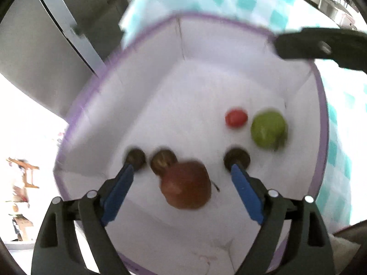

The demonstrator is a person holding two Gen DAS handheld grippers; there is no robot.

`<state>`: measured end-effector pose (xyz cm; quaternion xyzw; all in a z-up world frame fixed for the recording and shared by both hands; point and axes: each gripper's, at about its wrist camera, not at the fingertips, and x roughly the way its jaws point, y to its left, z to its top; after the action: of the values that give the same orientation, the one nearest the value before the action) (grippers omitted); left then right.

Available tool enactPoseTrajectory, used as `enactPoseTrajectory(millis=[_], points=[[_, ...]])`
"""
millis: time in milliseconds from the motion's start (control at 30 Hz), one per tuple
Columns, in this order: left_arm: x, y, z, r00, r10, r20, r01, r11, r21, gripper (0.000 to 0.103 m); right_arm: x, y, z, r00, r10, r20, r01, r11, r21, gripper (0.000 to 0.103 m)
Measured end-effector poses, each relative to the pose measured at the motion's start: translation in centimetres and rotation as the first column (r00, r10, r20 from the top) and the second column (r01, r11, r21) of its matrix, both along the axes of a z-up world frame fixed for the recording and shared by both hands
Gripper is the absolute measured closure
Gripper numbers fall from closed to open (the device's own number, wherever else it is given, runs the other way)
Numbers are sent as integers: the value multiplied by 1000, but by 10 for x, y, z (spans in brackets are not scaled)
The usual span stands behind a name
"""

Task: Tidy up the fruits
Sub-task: 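Open the left tool over the box to drop the apple while the right tool releases the cherry tomato, then move both tools back over the remaining fruits on the cloth, then grasp a tangerine with the right tool while the left tool grasps another tangerine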

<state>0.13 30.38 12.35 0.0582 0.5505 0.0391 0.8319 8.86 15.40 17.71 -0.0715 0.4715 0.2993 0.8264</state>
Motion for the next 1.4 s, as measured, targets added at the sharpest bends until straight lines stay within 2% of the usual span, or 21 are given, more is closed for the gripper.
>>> enactPoseTrajectory(millis=[67, 200, 300, 367, 500, 600, 700, 767, 867, 933, 1167, 1300, 1400], points=[[7, -6, 15, 998, -15, 65, 13, 999, 39, 3, -2, -31, 4, 996, -87, 18, 87, 996, 29, 16], [22, -35, 49, 976, -91, 200, 72, 992, 104, 1, 7, -101, -15, 960, -280, -22, 281, 959, 46, 16], [39, -60, 63, 957, -156, 245, 132, 985, 111, 2, 13, -145, -38, 910, -410, -65, 413, 910, 32, 16], [59, -77, 73, 946, -192, 262, 179, 981, 72, 2, 16, -171, -55, 873, -479, -96, 482, 876, 15, 16], [105, -116, 81, 941, -241, 240, 252, 968, -17, 2, 24, -201, -86, 822, -552, -138, 553, 833, -36, 16], [152, -132, 70, 965, -208, 159, 227, 968, -110, 2, 32, -209, -101, 808, -570, -148, 569, 821, -51, 16], [180, -134, 58, 980, -176, 96, 192, 962, -194, 2, 44, -221, -117, 778, -606, -167, 603, 795, -74, 16], [190, -130, 47, 982, -168, 84, 182, 961, -209, 2, 54, -226, -129, 764, -621, -178, 614, 783, -96, 16], [203, -129, 33, 982, -173, 70, 184, 964, -191, 2, 70, -230, -144, 743, -641, -190, 632, 767, -115, 16], [208, -128, 27, 981, -180, 67, 190, 966, -173, 2, 82, -229, -150, 739, -644, -195, 635, 764, -118, 16], [223, -131, 12, 976, -215, 45, 219, 967, -131, 2, 119, -207, -165, 776, -605, -180, 582, 796, -167, 18], [231, -133, 4, 972, -235, 23, 236, 964, -119, 2, 133, -200, -176, 772, -610, -178, 577, 790, -207, 32], [236, -133, -3, 970, -243, 1, 241, 963, -120, 2, 135, -193, -179, 780, -605, -161, 567, 792, -228, 34]])
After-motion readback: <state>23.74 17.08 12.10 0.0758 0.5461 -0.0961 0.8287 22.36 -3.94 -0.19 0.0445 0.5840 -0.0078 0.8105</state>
